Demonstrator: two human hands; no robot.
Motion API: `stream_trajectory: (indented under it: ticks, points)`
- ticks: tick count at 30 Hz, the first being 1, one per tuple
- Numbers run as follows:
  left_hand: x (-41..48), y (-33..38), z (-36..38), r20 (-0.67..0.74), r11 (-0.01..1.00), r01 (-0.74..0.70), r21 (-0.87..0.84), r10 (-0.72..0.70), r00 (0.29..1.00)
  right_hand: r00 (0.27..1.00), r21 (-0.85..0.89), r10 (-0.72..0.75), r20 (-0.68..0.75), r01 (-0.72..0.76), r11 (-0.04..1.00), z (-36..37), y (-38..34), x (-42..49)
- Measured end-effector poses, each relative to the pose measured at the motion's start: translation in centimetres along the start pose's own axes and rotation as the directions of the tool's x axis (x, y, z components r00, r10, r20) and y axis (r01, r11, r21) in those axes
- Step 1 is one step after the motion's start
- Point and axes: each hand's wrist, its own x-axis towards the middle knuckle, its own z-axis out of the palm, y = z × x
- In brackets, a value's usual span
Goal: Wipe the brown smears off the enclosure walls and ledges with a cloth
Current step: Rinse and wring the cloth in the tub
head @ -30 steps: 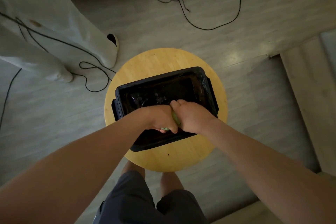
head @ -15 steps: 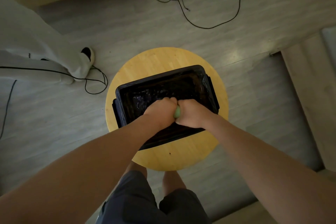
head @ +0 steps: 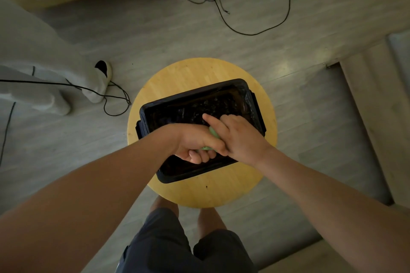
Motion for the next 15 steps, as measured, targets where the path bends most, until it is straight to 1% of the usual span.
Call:
stream_trajectory:
  ticks: [2,3,6,7,9,10,11,13,15]
  points:
    - [0.1,0.1,0.4,-0.109,0.996,0.026,0.084,-0.017,0.994,0.999,-0.079,0.015,0.040,-0.012,0.997,-0.6,-0.3,0.8]
    - [0.2,0.0,0.4,-0.183,0.990,0.041,0.133,-0.016,0.983,0.995,-0.115,0.037,0.091,-0.026,0.993,-1.1,-0.5,1.2]
    - [0.7,0.1,0.7,-0.400,0.939,0.078,0.334,0.066,0.914,0.964,-0.170,0.131,0.231,-0.092,0.981,-1.7,-1.0,2.4]
    - [0.9,0.3,0.9,-0.449,0.885,0.116,0.451,0.113,0.886,0.952,-0.184,0.165,0.256,-0.120,0.976,-1.8,-0.9,2.7]
    - [1.4,0.4,1.3,-0.505,0.684,0.229,0.692,0.233,0.831,0.936,-0.186,0.205,0.285,-0.156,0.970,-1.9,-1.0,3.0]
    - [1.8,0.1,1.4,-0.525,0.619,0.257,0.742,0.297,0.798,0.927,-0.177,0.218,0.307,-0.170,0.970,-1.9,-1.1,3.1]
    - [2.3,-0.2,1.5,-0.556,0.602,0.281,0.747,0.336,0.760,0.913,-0.159,0.233,0.334,-0.189,0.969,-1.9,-1.3,3.1]
    - [3.2,-1.0,1.7,-0.621,0.622,0.313,0.718,0.369,0.691,0.883,-0.115,0.263,0.388,-0.236,0.965,-1.6,-1.5,3.0]
    - [3.5,-1.4,2.1,-0.686,0.702,0.298,0.647,0.366,0.628,0.875,-0.087,0.277,0.396,-0.265,0.960,-1.3,-1.4,3.1]
